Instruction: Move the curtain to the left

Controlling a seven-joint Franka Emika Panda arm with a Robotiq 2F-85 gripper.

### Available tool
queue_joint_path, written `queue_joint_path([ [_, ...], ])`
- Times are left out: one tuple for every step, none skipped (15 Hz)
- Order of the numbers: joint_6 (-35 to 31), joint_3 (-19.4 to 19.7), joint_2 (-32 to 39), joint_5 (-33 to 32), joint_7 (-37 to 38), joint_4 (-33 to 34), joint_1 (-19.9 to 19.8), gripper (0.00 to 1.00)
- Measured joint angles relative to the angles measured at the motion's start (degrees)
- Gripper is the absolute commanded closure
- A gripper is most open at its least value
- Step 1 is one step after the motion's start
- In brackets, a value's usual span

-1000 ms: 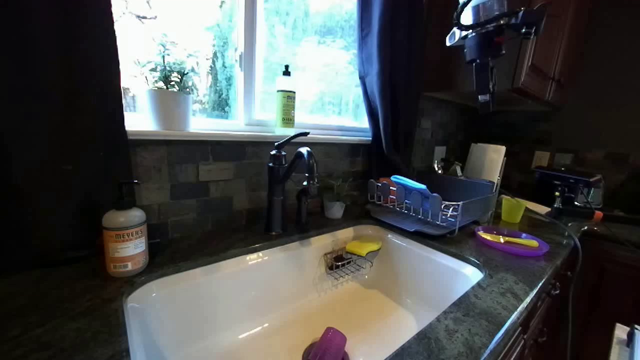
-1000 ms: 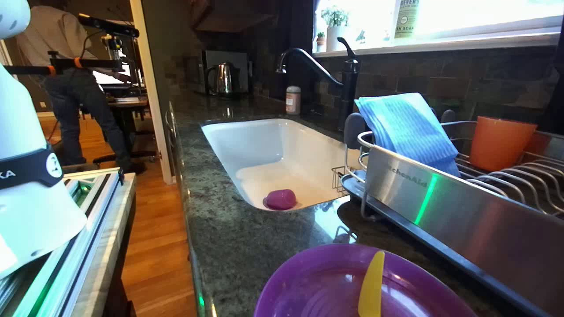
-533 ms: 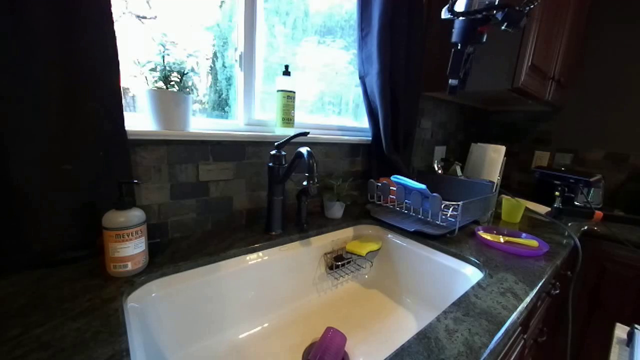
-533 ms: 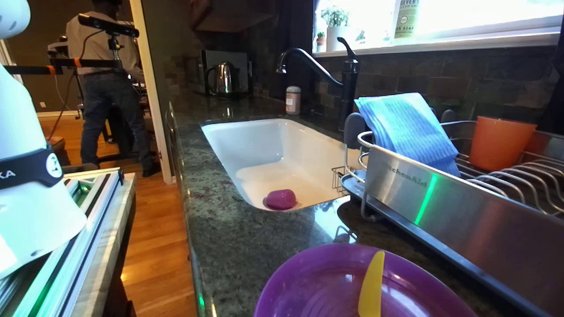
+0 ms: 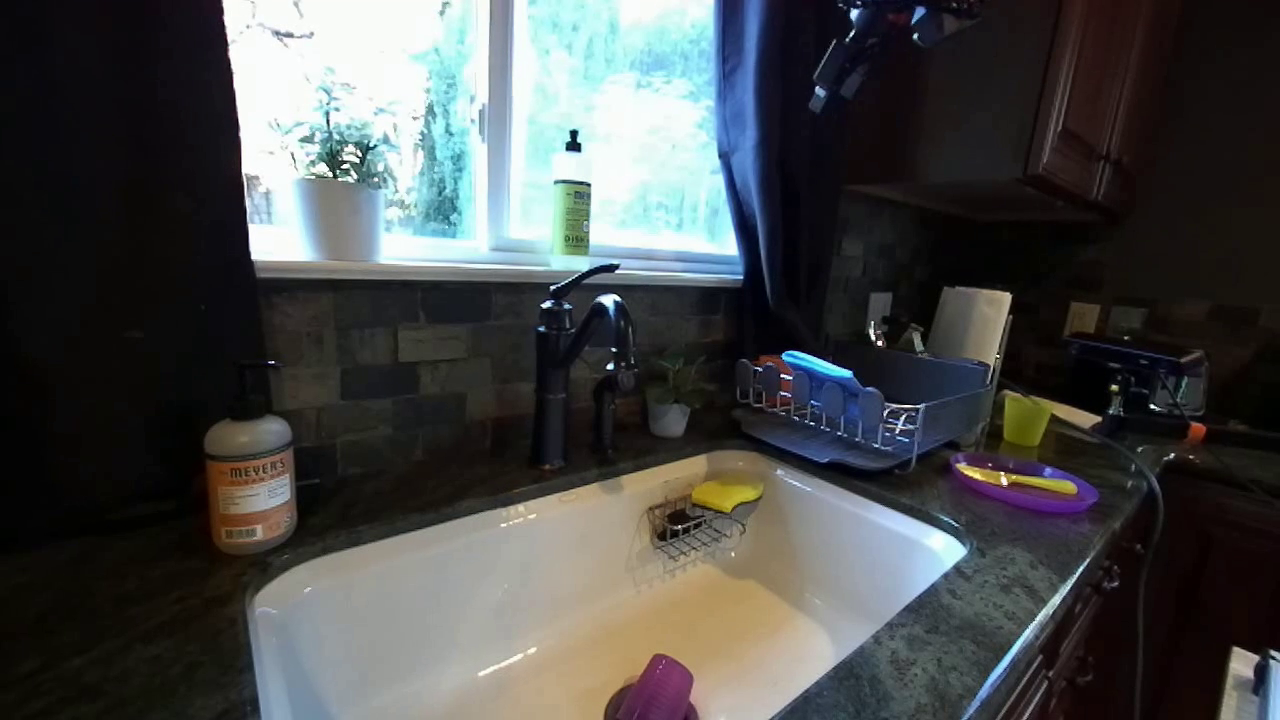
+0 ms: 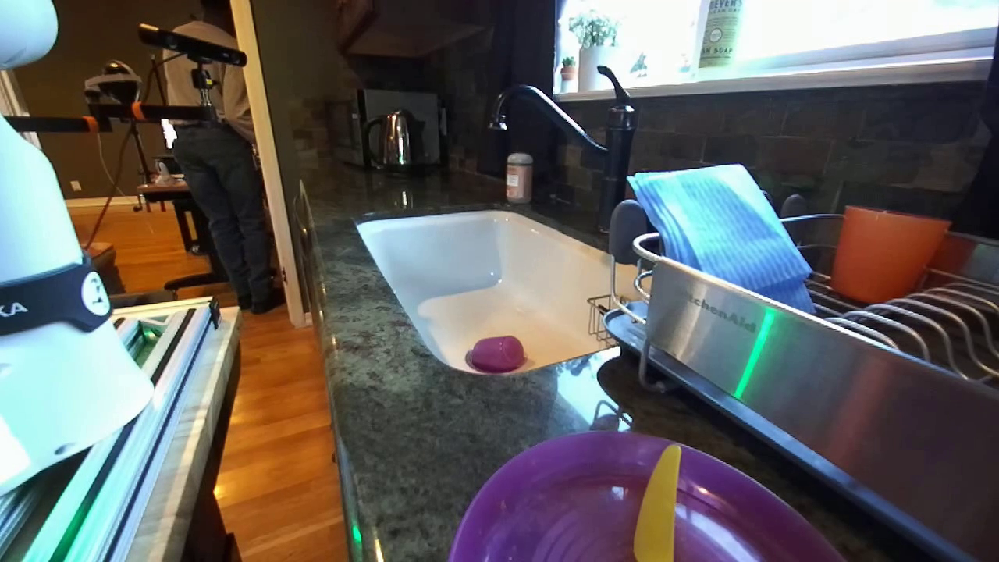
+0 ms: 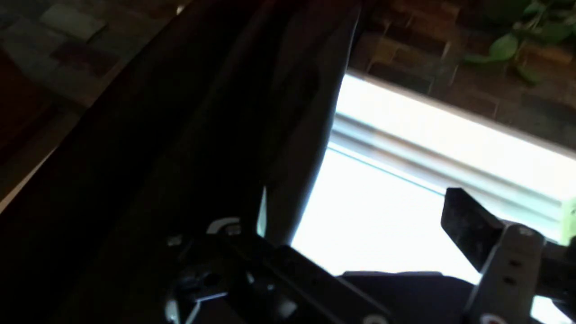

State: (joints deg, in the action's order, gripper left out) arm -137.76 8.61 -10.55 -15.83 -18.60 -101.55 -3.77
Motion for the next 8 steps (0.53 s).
queue_joint_path([
  [-1.29, -0.31, 1.22, -0.06, 1.2, 2.71, -0.14, 0.0],
  [-1.58, -0.67, 1.96, -0.15, 1.89, 5.11, -0.26, 0.0],
  [-1.58, -0.93, 2.19, -0.16, 2.14, 6.7, -0.32, 0.0],
  [-1.58, -1.1, 2.18, -0.16, 2.23, 7.45, -0.37, 0.0],
  [-1.58, -1.15, 2.17, -0.17, 2.29, 7.82, -0.43, 0.0],
  [-1.58, -1.15, 2.19, -0.17, 2.33, 7.87, -0.47, 0.0],
  [-1.58, -1.15, 2.24, -0.14, 2.33, 7.87, -0.5, 0.0],
  [-1.72, -1.26, 2.37, -0.18, 2.82, 7.99, -0.53, 0.0],
])
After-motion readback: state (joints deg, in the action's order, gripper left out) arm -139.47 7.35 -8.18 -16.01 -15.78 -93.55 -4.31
